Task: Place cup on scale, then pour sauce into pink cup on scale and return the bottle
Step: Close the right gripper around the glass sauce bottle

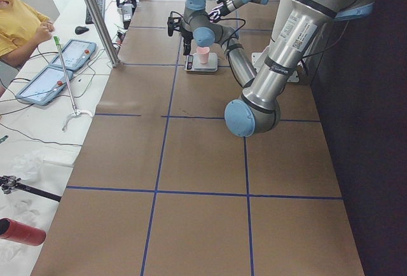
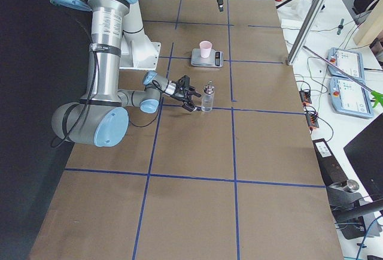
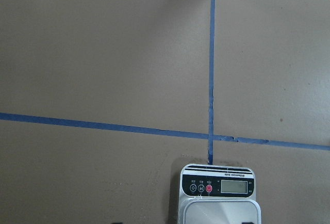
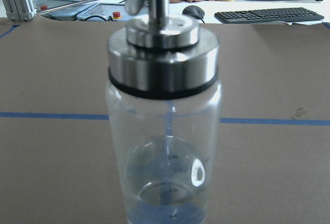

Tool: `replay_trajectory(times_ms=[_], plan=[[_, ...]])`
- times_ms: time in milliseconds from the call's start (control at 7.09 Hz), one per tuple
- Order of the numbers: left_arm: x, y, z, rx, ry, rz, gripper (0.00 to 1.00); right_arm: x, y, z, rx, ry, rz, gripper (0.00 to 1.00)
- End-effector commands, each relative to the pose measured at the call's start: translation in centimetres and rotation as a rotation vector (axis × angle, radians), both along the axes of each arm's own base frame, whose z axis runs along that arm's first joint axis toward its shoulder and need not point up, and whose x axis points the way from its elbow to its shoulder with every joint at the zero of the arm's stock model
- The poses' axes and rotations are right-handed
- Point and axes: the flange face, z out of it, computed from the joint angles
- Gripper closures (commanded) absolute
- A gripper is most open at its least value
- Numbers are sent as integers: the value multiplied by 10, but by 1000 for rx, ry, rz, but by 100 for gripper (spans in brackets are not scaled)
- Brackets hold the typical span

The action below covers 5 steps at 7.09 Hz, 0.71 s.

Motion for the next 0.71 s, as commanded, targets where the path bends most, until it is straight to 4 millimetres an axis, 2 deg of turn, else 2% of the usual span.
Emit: replay_trajectory(times_ms=[0,423,564], plan=[[0,0,0,-1,1,-1,16,-10,-6,-10,24,4,2,2],[1,1,0,-1,1,1,15,2,-29,-2,25,36,46,2],[0,0,0,-2,0,-1,14,-11,-43,-16,35,12,65,2]])
